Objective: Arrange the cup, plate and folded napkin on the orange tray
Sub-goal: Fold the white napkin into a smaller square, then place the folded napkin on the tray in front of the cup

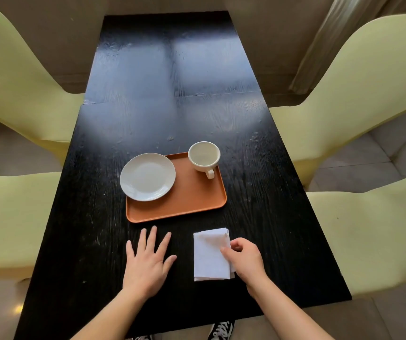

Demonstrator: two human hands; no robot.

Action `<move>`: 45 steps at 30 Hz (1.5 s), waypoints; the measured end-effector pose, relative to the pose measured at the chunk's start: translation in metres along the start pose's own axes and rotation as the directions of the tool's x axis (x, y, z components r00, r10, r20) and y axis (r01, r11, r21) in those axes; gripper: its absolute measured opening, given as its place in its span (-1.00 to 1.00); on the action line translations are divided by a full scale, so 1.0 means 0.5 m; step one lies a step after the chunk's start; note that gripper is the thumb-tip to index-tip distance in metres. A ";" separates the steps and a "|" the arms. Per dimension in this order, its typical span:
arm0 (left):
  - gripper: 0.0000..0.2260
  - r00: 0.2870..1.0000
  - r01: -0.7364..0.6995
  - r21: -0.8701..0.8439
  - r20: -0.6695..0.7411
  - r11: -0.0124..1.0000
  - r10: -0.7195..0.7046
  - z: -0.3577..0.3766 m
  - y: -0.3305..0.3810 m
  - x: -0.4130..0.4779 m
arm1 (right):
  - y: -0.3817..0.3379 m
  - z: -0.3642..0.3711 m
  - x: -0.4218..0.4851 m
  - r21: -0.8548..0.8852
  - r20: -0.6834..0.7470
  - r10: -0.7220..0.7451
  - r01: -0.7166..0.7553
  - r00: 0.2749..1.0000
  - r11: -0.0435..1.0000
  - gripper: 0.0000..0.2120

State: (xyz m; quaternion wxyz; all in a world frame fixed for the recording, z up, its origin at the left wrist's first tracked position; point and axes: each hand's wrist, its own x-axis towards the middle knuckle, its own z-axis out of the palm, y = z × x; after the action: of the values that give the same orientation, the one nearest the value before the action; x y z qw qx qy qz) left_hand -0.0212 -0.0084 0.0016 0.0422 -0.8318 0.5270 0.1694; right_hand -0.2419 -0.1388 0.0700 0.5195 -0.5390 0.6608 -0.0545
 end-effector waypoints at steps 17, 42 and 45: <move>-0.41 0.991 -0.035 0.006 -0.132 0.999 0.035 0.053 -0.027 -0.002 | -0.050 -0.010 0.019 0.375 -0.059 0.034 -0.009 0.998 0.927 -0.60; -0.43 0.976 -0.029 -0.081 -0.219 0.996 0.011 0.055 -0.033 -0.002 | -0.234 0.075 0.212 -0.004 -0.107 -0.178 0.179 0.978 0.984 -0.67; -0.43 0.972 -0.037 -0.081 -0.234 0.996 0.017 0.057 -0.034 -0.003 | -0.223 0.071 0.212 -0.142 -0.157 -0.269 0.248 0.950 0.958 -0.66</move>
State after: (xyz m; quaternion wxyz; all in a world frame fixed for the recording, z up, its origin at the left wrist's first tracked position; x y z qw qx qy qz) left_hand -0.0134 0.0077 -0.0265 -0.0576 -0.8397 0.5318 0.0935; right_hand -0.1293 -0.2490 0.0580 0.4144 -0.6445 0.6295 -0.1292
